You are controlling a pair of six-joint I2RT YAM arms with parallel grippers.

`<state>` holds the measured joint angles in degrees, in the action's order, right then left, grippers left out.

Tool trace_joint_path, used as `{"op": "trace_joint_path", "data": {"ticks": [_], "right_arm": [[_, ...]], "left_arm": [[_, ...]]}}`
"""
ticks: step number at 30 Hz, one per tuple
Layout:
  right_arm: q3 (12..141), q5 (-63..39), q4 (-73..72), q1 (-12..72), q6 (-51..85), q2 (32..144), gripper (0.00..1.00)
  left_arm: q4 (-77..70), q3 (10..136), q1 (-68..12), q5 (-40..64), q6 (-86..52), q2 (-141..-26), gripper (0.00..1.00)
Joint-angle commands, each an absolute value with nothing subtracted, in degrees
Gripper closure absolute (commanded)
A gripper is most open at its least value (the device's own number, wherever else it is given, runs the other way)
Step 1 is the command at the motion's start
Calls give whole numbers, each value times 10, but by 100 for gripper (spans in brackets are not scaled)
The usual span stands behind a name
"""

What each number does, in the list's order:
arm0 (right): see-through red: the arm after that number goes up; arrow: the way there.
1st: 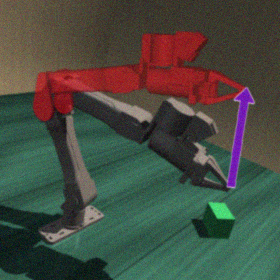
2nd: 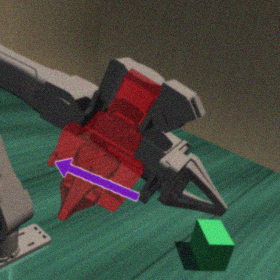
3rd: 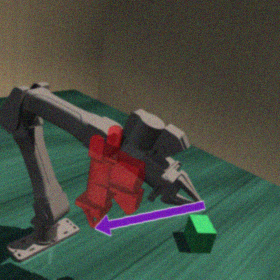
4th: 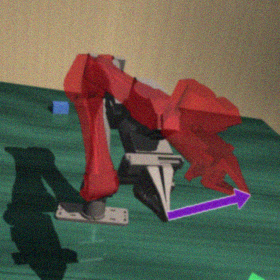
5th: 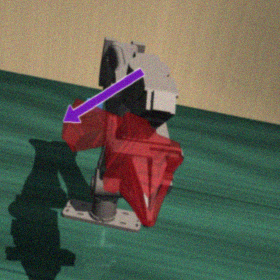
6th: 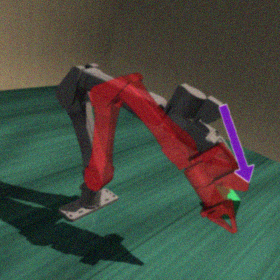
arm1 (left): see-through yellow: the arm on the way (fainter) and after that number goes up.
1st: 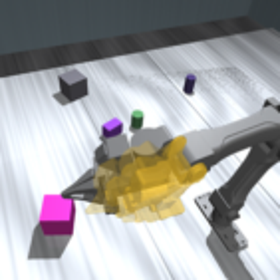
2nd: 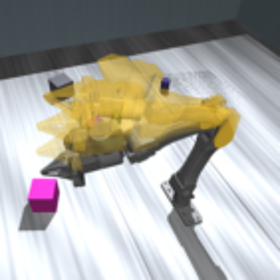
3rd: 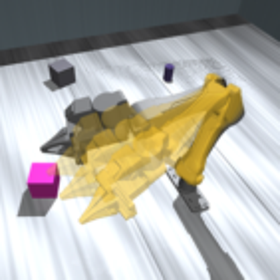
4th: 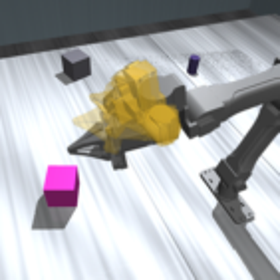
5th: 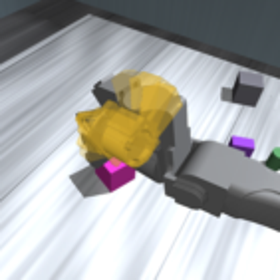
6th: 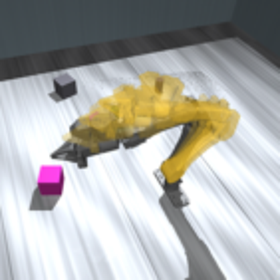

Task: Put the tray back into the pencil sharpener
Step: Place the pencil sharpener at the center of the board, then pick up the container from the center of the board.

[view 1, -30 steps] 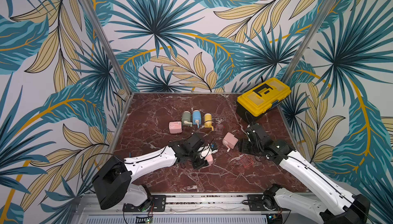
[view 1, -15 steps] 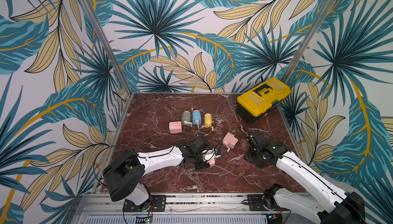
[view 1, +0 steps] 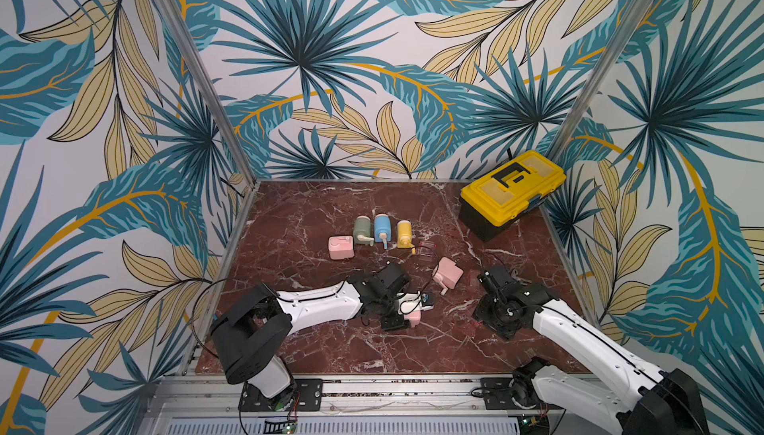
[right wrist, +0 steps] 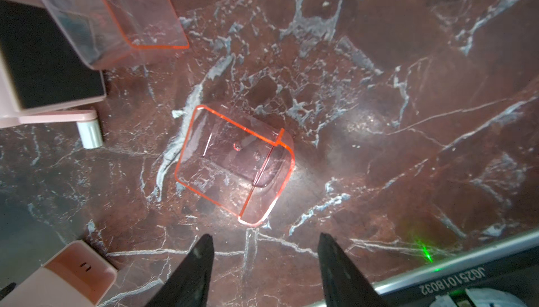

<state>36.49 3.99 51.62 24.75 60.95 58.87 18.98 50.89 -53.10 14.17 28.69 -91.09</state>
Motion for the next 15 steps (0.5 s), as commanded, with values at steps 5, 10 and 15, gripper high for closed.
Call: {"op": "trace_joint_path", "data": {"ticks": [5, 10, 15], "right_arm": [[339, 36, 470, 228, 632, 605, 46], [320, 31, 437, 201, 632, 618, 53], [313, 24, 407, 186, 628, 635, 63]], "left_arm": [[181, 513, -529, 184, 303, -894, 34], [181, 513, -526, 185, 303, -892, 34], [180, 514, -525, 182, 302, -894, 41]]}}
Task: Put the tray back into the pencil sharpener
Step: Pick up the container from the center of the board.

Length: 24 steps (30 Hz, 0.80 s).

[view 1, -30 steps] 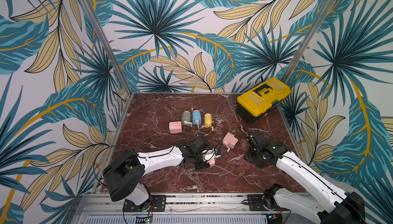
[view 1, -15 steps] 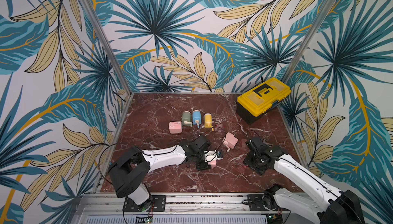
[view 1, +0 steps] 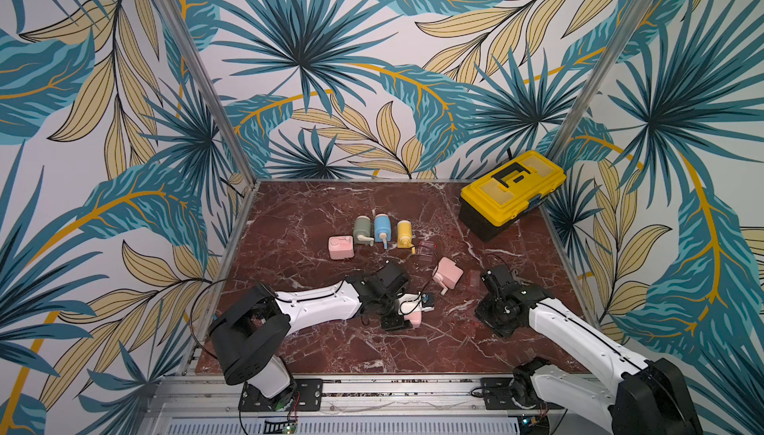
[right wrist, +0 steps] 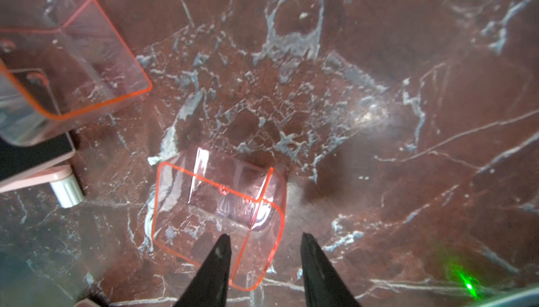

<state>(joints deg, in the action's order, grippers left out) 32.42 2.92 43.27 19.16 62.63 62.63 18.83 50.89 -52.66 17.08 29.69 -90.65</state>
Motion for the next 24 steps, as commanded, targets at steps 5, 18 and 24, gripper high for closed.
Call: {"op": "trace_joint_path", "data": {"ticks": [5, 18, 24], "right_arm": [[313, 24, 401, 182, 618, 650, 72], [312, 23, 412, 179, 612, 654, 88], [325, 9, 428, 179, 598, 663, 96]], "left_arm": [[181, 511, -523, 177, 302, -893, 45], [180, 503, -523, 177, 302, -883, 44], [179, 491, -523, 182, 292, -868, 39]]}}
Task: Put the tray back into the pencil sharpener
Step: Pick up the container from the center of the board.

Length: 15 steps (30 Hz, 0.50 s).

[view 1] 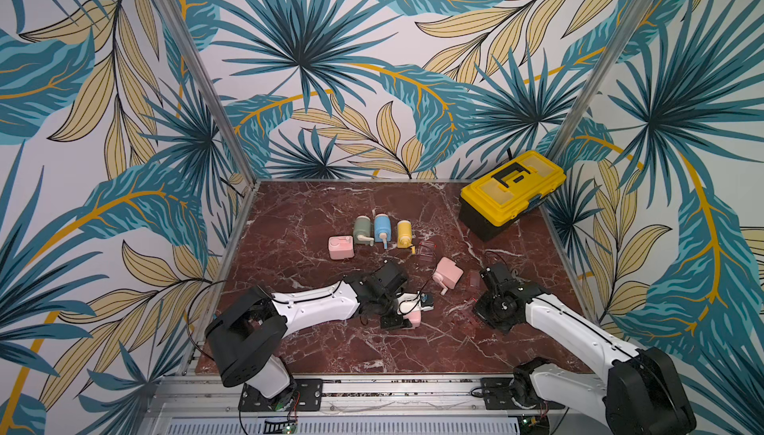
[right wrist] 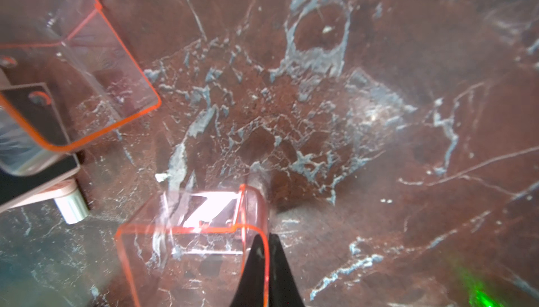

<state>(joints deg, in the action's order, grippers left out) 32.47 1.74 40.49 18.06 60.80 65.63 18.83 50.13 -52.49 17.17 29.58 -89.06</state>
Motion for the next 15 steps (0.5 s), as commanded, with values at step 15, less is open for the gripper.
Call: {"op": "trace_joint_path", "data": {"ticks": [15], "right_arm": [[445, 50, 557, 310, 572, 678, 100]], "left_arm": [[172, 466, -510, 185, 294, -846, 28]]}}
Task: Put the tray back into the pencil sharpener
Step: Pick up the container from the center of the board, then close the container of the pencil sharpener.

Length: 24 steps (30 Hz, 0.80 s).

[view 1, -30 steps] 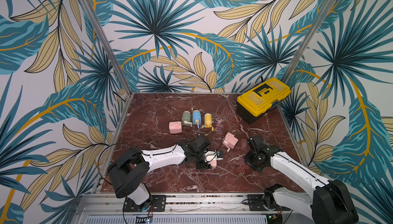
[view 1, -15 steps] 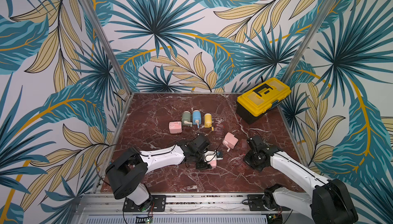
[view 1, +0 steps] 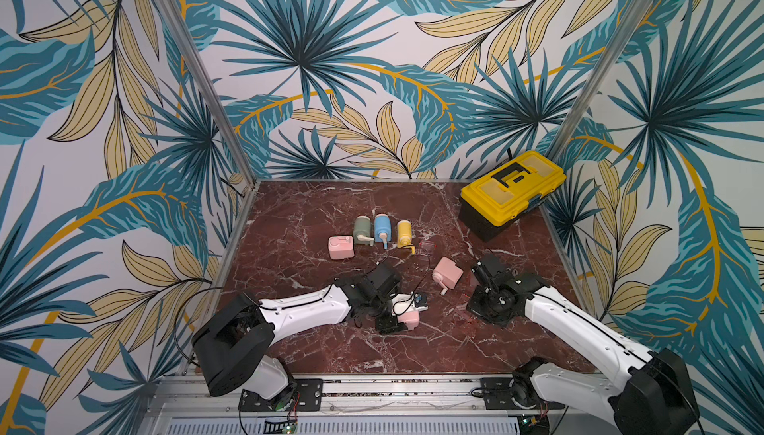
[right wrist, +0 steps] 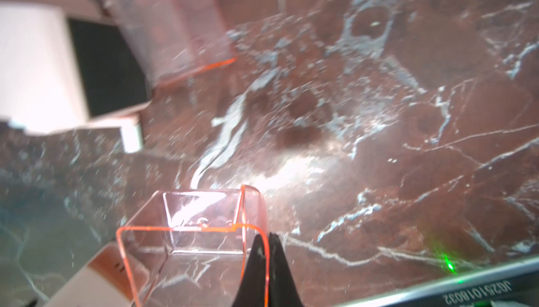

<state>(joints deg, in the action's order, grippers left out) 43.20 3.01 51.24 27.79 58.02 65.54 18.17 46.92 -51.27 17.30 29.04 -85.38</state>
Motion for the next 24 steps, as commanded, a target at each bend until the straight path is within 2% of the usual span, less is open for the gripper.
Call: {"op": "trace_joint_path", "data": {"ticks": [1, 6, 17, 24], "right_arm": [[448, 49, 556, 323, 570, 688, 100], [459, 24, 535, 348, 523, 747, 100], [488, -19, 480, 389, 471, 836, 98], [501, -37, 440, 406, 451, 870, 96]], "left_arm": [[172, 466, -510, 186, 294, -848, 30], [173, 468, -510, 193, 305, -853, 39], [173, 474, -511, 197, 332, -865, 38], [173, 475, -511, 203, 343, -869, 42]]}}
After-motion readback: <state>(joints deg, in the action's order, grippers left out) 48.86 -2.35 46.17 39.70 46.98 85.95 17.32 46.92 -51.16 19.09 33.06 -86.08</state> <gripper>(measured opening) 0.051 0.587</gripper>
